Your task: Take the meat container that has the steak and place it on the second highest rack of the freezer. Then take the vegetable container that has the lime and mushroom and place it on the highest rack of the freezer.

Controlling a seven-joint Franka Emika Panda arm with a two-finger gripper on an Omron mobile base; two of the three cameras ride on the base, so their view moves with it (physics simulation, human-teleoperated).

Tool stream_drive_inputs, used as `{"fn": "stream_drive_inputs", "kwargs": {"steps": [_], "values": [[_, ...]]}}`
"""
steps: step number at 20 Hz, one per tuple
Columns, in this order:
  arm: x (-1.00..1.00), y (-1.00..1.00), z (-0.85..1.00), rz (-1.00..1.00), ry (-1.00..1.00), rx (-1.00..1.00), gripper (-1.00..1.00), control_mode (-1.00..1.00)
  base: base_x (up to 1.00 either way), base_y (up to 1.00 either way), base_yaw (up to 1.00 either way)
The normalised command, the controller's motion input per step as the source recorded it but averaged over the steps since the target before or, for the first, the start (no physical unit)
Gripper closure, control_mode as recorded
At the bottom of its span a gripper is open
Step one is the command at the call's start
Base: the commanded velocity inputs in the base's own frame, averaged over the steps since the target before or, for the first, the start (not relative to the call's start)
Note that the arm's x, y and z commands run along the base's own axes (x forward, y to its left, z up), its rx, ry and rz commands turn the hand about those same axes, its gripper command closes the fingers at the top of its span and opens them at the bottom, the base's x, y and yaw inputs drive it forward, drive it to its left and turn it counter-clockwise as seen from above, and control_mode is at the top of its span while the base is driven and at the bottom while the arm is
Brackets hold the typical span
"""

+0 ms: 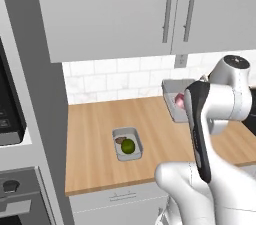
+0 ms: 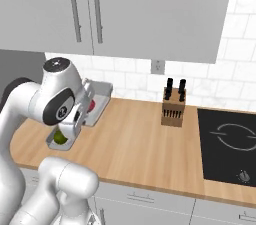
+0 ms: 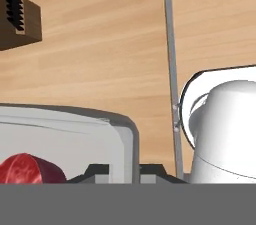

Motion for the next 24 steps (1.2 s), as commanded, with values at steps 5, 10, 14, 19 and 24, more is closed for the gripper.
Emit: {"fn": "stream_drive_inputs", "kwargs": {"steps": [5,10,14,19,24], "values": [[-0.20,0.00,0.07,0.13,-0.01,0.00,1.00,-1.00,0.00,0.00,0.00],[-0.39,0.00,0.00,0.12,-0.06,0.00,1.00,-1.00,0.00,0.00,0.00],[-0.11,0.00,0.00,0.00,-0.01,0.00,1.00,-1.00,0.00,0.00,0.00],[-0.09,0.07,0.01,0.00,-0.04,0.00,1.00,-1.00,0.00,0.00,0.00],[-0.05,0.09,0.08,0.00,-0.06,0.00,1.00,-1.00,0.00,0.00,0.00]]}}
